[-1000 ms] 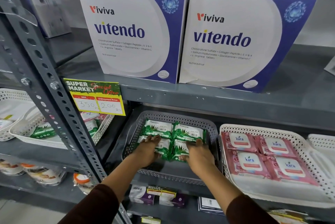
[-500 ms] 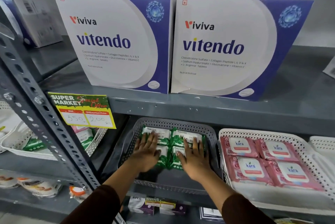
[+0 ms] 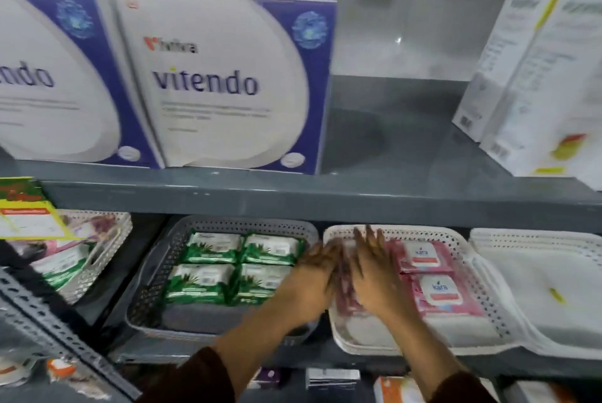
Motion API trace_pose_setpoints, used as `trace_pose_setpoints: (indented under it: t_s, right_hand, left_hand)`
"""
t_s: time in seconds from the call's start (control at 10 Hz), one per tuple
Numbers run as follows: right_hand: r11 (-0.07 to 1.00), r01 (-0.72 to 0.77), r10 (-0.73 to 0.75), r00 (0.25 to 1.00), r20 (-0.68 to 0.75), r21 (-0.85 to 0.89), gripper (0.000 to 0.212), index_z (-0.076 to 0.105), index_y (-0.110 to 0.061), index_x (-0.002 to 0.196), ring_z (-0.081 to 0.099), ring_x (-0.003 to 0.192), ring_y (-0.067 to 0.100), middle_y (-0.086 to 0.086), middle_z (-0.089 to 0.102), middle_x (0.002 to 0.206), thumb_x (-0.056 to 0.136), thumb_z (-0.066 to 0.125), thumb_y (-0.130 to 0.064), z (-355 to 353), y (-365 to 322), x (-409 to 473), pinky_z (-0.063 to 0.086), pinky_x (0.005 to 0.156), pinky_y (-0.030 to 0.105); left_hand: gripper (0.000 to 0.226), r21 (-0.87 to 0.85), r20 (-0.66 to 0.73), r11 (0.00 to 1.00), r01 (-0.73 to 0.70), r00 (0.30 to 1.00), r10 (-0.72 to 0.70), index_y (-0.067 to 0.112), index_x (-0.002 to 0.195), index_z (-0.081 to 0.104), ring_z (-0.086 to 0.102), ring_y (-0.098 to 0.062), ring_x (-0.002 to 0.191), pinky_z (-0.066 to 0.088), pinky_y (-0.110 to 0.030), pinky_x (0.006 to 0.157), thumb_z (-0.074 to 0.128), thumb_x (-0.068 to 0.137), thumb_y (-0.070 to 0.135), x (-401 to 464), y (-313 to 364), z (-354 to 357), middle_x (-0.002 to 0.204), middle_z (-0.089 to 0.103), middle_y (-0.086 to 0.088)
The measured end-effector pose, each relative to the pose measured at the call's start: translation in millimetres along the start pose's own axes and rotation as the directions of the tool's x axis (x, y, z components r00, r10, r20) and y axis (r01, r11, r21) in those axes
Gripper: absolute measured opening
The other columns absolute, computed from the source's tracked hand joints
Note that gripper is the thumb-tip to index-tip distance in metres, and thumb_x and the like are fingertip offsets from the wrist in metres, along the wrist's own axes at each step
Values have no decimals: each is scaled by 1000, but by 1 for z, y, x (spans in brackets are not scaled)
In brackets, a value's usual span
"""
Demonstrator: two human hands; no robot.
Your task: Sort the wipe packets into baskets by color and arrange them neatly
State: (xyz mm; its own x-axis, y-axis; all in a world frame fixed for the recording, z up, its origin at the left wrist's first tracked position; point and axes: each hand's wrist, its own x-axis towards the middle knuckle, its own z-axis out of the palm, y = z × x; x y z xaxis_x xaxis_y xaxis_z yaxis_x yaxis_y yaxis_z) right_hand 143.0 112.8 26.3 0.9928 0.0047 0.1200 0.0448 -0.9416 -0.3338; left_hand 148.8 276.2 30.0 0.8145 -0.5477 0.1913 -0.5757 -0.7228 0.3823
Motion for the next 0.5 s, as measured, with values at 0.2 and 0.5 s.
trace_pose_setpoints:
  t_s: [0.2, 0.5]
  right_hand:
    - [967, -240, 251, 956, 149, -87, 29, 56, -19, 120, 62, 112, 24, 9, 62, 132, 100, 38, -30, -49, 110, -56, 50, 91, 37]
    - [982, -32, 77, 967, 241, -184, 57, 26, -6, 150, 36, 142, 27, 17, 28, 158, 100, 40, -29, -52, 127, -77, 34, 115, 40]
  left_hand:
    - [46, 248, 296, 946, 208, 914, -278, 3, 142, 41, 46, -35, 126, 40, -41, 101, 44, 99, 19, 26, 91, 52, 143, 44, -20]
    - [43, 219, 180, 950, 224, 947, -265, 18, 137, 46, 39, -18, 133, 32, -46, 111, 39, 99, 38, 16, 99, 71, 145, 44, 0]
